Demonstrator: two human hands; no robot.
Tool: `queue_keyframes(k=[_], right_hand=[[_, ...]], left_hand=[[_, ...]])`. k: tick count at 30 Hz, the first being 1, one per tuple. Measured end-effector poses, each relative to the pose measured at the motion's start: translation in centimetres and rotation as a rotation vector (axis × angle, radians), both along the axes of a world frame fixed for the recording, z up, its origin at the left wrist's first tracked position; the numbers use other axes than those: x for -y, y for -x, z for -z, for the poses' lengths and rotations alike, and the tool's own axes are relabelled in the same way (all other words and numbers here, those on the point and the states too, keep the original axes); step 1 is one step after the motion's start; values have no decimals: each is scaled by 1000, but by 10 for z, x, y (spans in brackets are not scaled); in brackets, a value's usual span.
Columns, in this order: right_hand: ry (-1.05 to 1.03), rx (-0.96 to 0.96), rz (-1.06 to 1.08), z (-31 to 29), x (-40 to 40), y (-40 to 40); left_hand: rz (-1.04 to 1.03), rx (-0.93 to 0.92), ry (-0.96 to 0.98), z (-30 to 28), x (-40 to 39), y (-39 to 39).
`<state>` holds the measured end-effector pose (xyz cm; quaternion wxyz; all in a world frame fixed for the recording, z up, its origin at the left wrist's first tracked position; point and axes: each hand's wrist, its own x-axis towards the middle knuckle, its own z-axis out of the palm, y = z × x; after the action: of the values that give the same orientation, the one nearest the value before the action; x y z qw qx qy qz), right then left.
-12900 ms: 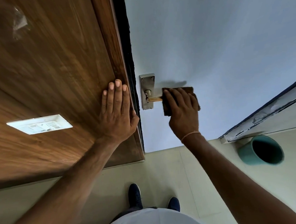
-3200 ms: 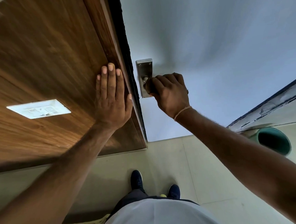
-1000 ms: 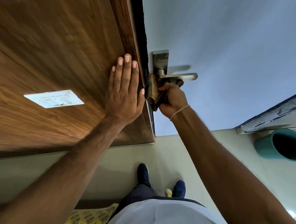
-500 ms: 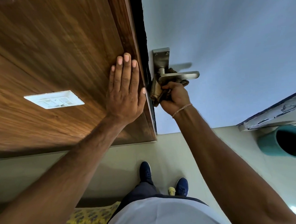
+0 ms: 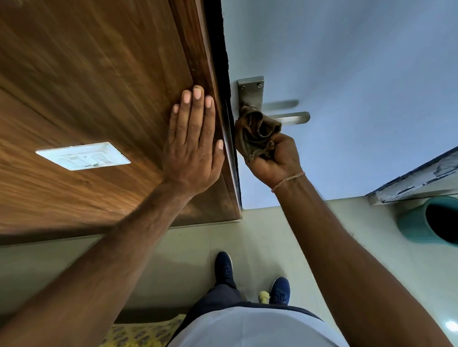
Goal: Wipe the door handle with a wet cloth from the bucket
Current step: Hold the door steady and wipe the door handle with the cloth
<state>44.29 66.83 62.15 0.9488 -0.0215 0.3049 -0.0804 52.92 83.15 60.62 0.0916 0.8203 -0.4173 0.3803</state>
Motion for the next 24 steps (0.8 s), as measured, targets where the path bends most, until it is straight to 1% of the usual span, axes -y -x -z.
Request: queue_keyframes(k=[2, 3, 4, 5, 6, 7, 8, 9, 10, 11, 13, 15, 18, 20, 22, 24], right_hand=[[75, 28, -71, -8, 7, 12], [188, 24, -116, -13, 11, 19], [346, -21, -141, -18, 14, 25], [569, -112, -146, -19, 17, 29], [864, -227, -130, -19, 21, 30], [1234, -370, -99, -17, 24, 29], [1611, -461, -59, -17, 25, 29], [1945, -467, -14, -16, 25, 26], [2219, -450, 25, -17, 22, 22], [2426, -445, 46, -18, 19, 16], [2717, -444, 27, -13, 12, 1], [2896, -435, -55, -7, 6, -11], [3041, -423, -207, -7, 13, -18], [3083, -473, -287, -15, 22, -15], [3065, -580, -292, -25, 31, -13], [3044, -674, -251, -33, 32, -15]], left_hand=[[6, -10, -4, 0, 0, -1], [7, -10, -6, 0, -1, -3], [6, -9, -6, 0, -1, -4], [4, -10, -3, 1, 0, -4], [2, -12, 1, 1, 0, -4], [2, -17, 5, 3, 0, -4], [1, -18, 9, 4, 1, -3], [1, -15, 13, 4, 1, -2], [6, -13, 14, 4, 1, -2], [14, -12, 14, 4, 1, -2], [26, -14, 10, 3, 1, -1], [31, -20, 14, 2, 1, -2], [32, -25, 11, 3, 0, -3], [27, -29, 9, 2, 0, -4], [30, -29, 6, 3, -1, -4], [31, -19, 2, 1, 0, -4]])
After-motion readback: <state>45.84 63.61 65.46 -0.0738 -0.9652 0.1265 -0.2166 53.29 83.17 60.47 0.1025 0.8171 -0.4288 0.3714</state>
